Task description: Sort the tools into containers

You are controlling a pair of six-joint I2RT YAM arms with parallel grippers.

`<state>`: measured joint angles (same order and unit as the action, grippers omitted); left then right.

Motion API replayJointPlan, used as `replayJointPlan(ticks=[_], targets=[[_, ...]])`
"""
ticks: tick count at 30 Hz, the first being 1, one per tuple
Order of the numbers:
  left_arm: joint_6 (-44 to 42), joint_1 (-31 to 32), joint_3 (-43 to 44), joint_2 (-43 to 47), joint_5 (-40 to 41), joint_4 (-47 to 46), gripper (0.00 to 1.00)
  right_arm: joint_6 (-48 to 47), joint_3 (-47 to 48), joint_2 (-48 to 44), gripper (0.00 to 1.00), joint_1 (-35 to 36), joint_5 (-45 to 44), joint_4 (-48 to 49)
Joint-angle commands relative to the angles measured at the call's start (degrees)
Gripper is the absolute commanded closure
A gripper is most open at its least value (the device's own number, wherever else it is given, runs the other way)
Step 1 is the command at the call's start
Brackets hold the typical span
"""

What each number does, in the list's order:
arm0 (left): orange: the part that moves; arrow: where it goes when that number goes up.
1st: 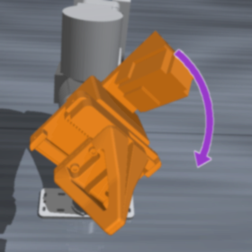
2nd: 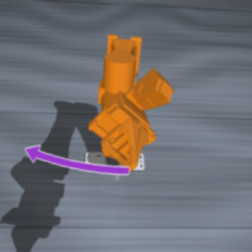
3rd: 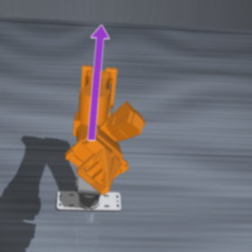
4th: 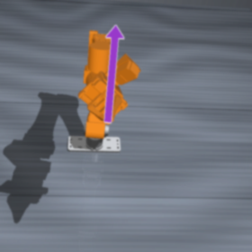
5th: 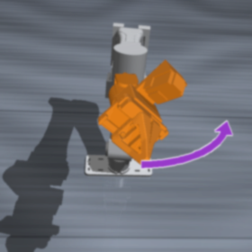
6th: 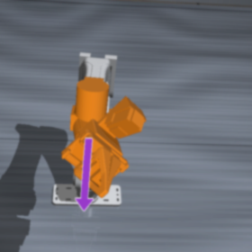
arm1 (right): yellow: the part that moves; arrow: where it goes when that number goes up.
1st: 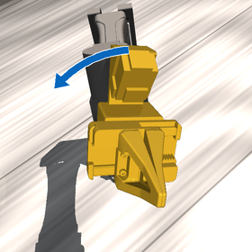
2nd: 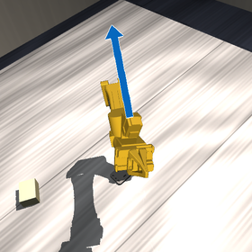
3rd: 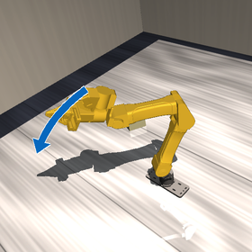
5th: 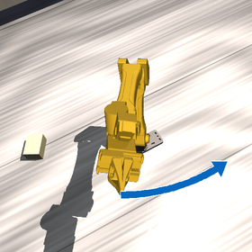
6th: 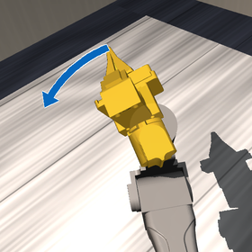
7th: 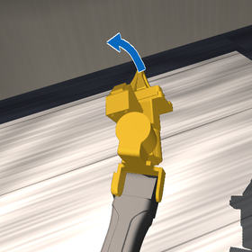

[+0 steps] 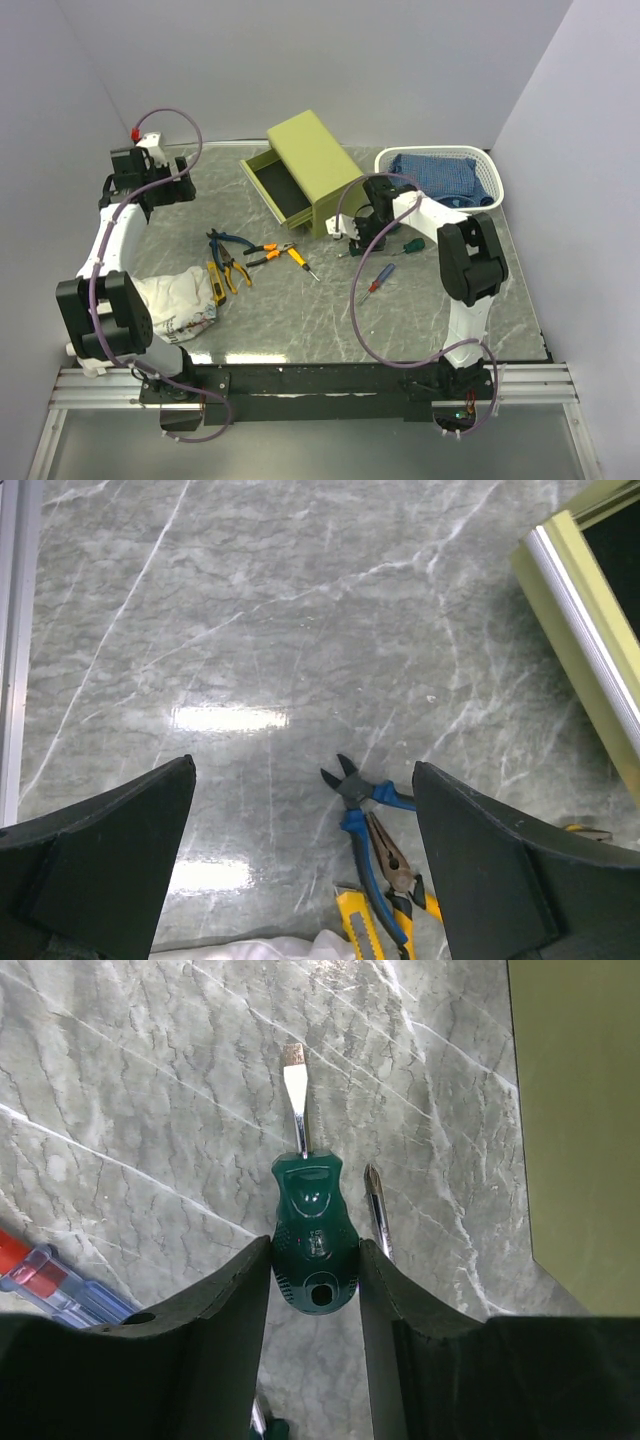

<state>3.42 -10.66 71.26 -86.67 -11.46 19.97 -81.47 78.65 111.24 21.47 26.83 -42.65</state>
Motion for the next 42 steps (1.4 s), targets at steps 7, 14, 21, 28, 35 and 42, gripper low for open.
replayJointPlan(ticks=[7, 14, 21, 28, 35, 42], targets=[[3.34, -0.16, -4.29, 7.39, -5.31, -6.07, 0.04, 2.54, -3.49, 0.21, 0.51, 4.10, -6.70, 1.69], [7.74, -0.24, -7.55, 10.99, -7.07, -12.84, 0.04, 6.23, -3.07, -0.93, 0.84, 6.30, -7.41, -1.63], [6.51, -0.24, -7.98, 14.60, -7.70, -15.22, 0.04, 14.65, 6.12, -12.96, 0.89, 7.00, 3.21, -10.86], [12.57, -0.33, -11.75, 18.11, -8.13, -15.84, 0.03, 56.02, 23.64, -9.82, 0.92, 7.88, 15.89, 5.79], [15.03, -0.51, -16.15, 22.33, -9.45, -15.92, 0.04, 69.95, 34.80, -0.07, 0.92, 13.59, 3.51, 15.49], [16.71, -2.35, -17.91, 24.36, -11.12, -16.63, 0.04, 73.65, 38.77, 7.32, 0.91, 16.23, -9.85, 18.04]])
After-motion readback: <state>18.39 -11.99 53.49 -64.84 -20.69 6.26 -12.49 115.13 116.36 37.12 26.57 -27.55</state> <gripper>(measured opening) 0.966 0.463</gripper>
